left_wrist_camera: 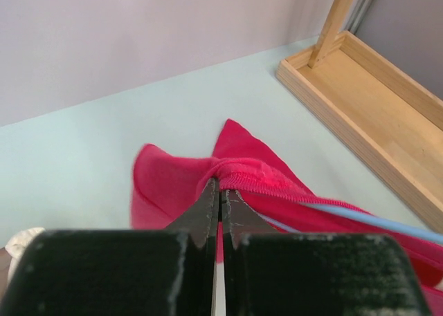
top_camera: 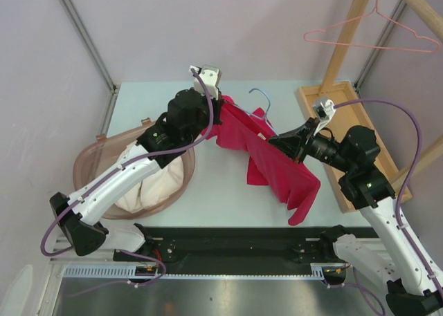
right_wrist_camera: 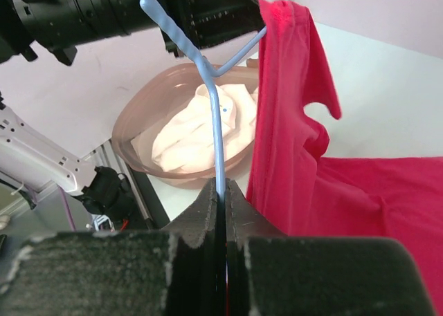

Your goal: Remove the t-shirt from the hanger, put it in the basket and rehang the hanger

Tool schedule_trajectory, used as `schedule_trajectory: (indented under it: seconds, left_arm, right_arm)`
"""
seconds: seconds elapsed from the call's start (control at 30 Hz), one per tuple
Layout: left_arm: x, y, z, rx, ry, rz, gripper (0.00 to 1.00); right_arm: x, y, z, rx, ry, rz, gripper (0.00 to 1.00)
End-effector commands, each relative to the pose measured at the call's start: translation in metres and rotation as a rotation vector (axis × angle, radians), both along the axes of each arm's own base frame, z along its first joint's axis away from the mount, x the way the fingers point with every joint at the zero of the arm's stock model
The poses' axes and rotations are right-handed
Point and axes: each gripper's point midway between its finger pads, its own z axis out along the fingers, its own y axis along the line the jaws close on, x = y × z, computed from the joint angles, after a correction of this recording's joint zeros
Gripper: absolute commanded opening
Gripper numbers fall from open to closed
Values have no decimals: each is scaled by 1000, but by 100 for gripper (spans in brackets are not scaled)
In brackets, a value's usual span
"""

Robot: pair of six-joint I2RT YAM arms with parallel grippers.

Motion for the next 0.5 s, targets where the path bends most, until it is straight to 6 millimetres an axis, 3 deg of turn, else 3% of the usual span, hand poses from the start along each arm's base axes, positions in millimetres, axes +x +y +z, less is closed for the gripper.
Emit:
schedule_trajectory:
  seconds: [0.0,0.27,0.47]
  left_arm:
    - [16,18,50,-67,-134,100,0]
    - [35,27,52,-11,-169,171,0]
    - [53,29,40,-10,-128,180,0]
  right_arm:
    - [-12,-10,-7,-9,-13,-27,0]
    - [-30,-26,-6,3,-52,-73,0]
    - [-50,-35,0,24,-104,-76,0]
